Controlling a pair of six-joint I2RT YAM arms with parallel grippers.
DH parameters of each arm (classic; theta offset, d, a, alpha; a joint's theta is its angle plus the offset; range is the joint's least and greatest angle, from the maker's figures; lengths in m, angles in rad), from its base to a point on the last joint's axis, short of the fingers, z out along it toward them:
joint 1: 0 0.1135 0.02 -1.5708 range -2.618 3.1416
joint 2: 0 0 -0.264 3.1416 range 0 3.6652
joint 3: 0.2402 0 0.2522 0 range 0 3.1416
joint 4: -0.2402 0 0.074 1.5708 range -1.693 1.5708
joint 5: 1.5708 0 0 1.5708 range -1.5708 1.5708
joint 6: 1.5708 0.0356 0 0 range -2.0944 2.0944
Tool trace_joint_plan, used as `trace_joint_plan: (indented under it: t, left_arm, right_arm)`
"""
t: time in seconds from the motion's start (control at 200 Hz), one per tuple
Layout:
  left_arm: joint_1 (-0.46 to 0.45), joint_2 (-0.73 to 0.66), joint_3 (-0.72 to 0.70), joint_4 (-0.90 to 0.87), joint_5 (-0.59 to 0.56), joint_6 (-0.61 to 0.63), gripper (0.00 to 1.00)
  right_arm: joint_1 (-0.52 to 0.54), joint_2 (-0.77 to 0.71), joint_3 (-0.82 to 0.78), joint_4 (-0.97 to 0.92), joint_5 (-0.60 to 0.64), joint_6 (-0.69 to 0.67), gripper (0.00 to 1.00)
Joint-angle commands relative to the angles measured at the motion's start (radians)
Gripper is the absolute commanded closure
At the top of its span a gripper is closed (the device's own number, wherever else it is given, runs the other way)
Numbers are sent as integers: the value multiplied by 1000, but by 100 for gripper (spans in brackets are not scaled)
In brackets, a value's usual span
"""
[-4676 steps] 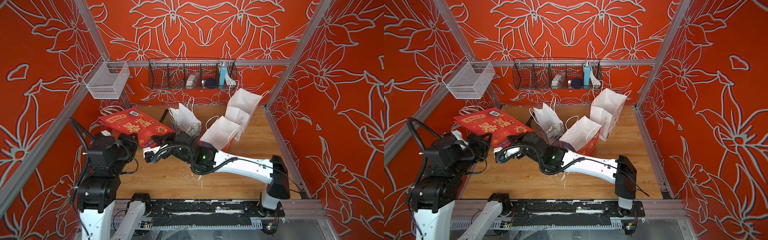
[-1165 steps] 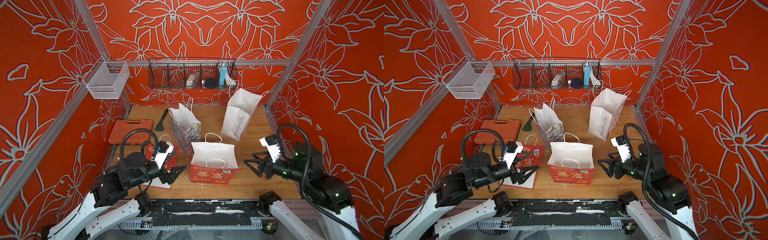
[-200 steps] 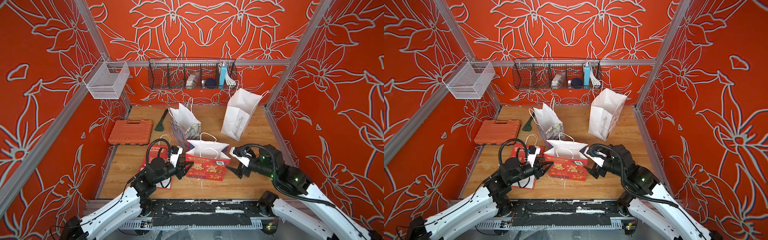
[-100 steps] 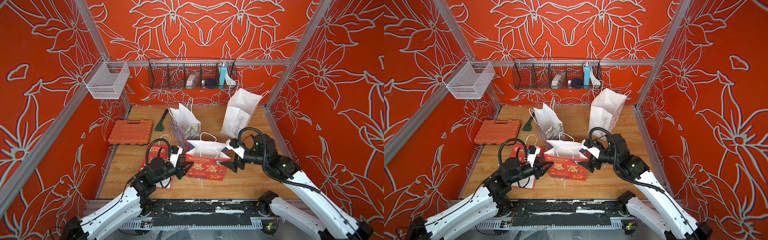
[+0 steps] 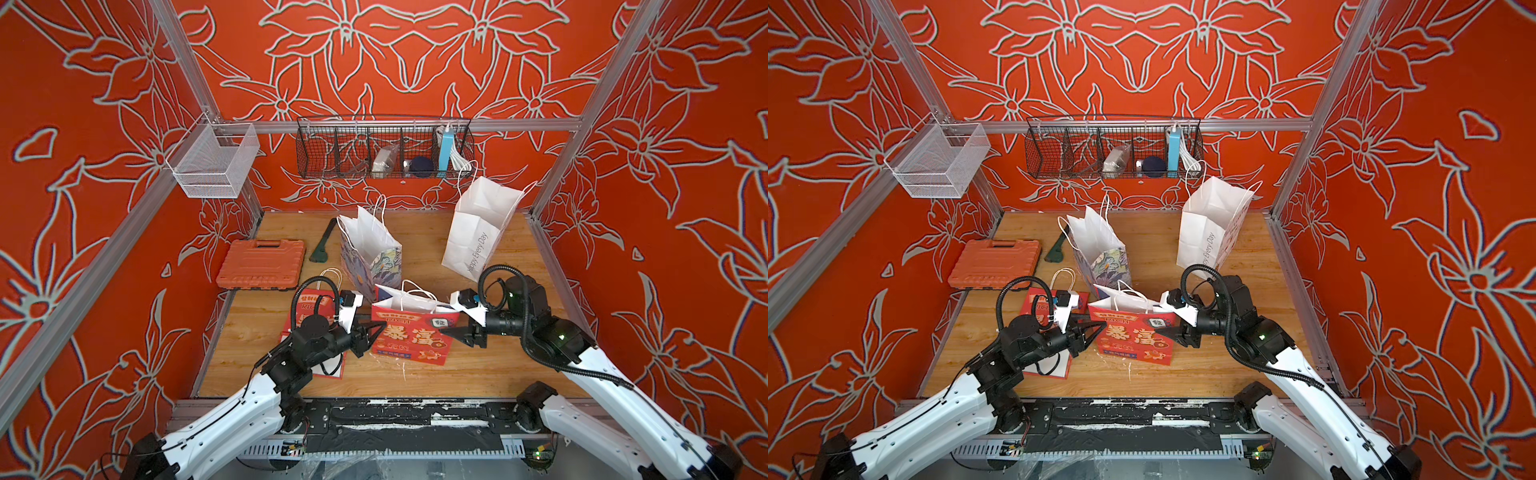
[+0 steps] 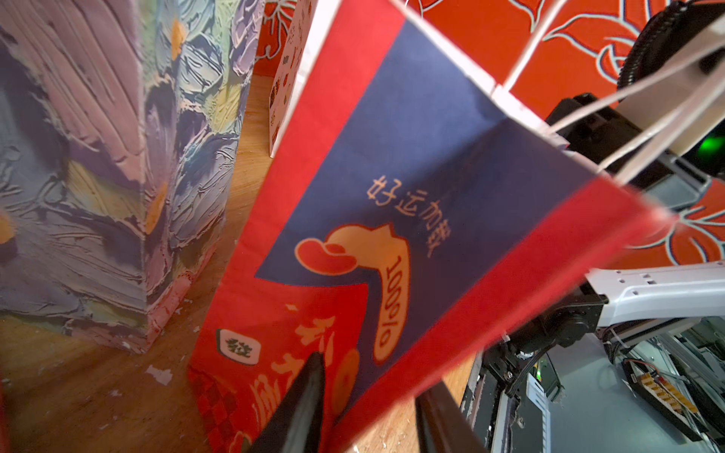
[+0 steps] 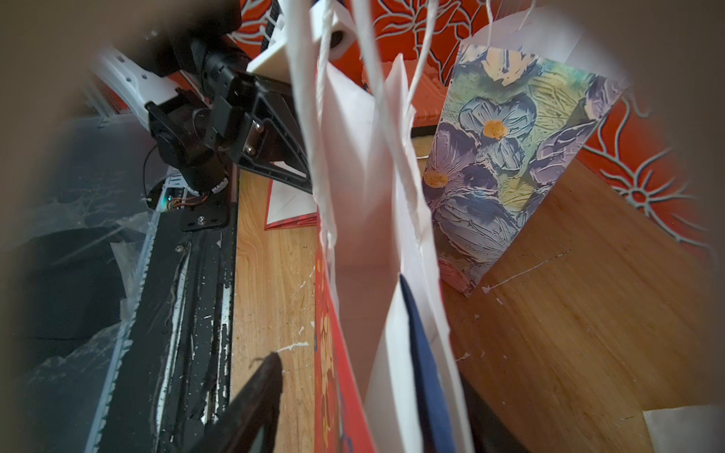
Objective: Put away the paper bag
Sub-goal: Pick up the paper bag from the center of the board.
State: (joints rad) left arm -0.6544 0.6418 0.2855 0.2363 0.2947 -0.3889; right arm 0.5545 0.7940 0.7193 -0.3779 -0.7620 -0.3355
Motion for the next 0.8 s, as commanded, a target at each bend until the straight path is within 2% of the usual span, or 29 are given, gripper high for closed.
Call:
trace_joint_plan:
  t: [0.0, 0.08, 0.195, 0.325, 0.5, 0.651, 0.796]
  left_arm:
    - [6, 16, 8, 62, -12, -34, 62]
    - [6, 31, 23, 55, -2, -29, 62]
    - [6, 22, 34, 34, -10, -21, 61]
    - [6, -62, 69, -82, -66, 19, 48]
    - [6, -206, 163, -315, -71, 159, 21]
    - [6, -209, 304, -464, 116, 280, 11]
    - [6, -107, 418, -457, 377, 256, 3]
  right_arm:
    - [-4, 23, -7, 96, -40, 4, 53]
    - [-3, 43, 6, 103, -46, 4, 67]
    - [-4, 45, 17, 82, -43, 0, 100]
    - [-4, -18, 36, 19, -34, 3, 100]
    - [-4, -154, 74, -72, -47, 29, 100]
    - [-4, -206, 139, -171, -110, 43, 100]
    - [-4, -204, 198, -251, -177, 63, 100]
